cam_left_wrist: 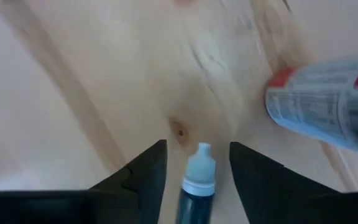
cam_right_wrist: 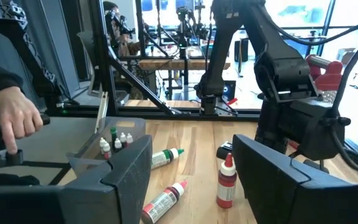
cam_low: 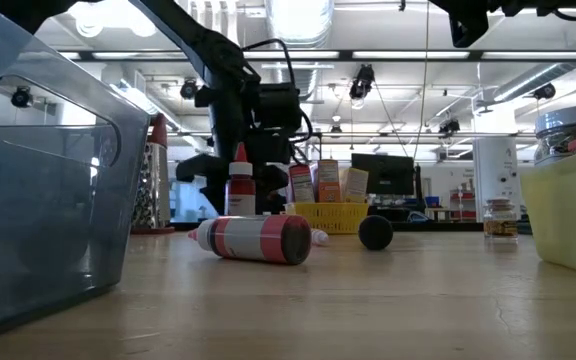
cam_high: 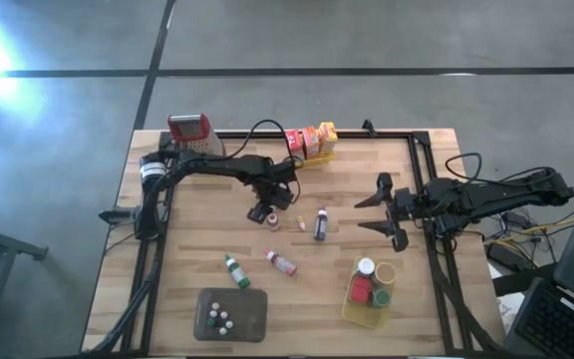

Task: Pick & Place Kitchen Items
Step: Put the black food coloring bottle into the black bin

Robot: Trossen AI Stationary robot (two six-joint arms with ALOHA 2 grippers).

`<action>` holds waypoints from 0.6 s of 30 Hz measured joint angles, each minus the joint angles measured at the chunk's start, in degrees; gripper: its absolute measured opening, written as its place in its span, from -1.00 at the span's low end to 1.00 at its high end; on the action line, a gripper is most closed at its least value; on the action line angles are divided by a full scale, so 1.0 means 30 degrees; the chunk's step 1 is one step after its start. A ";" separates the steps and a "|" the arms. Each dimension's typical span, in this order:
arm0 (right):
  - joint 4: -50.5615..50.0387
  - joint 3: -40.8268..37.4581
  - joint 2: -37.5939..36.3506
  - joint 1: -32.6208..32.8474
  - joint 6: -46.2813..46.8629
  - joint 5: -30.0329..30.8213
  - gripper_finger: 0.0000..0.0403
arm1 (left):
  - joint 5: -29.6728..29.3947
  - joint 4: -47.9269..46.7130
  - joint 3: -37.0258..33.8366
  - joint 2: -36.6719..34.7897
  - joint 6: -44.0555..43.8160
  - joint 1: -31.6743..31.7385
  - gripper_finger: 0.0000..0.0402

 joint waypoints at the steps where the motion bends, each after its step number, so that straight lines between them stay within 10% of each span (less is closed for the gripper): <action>1: 0.0000 0.0000 0.0000 0.0000 0.0001 0.0000 0.07 | -0.0007 -0.0042 -0.0121 0.0001 0.0156 -0.0012 -0.15; 18: 0.0000 0.0000 0.0000 0.0003 0.0001 0.0000 0.28 | -0.0874 0.0162 -0.0612 -0.0174 -0.1935 -0.0121 -0.66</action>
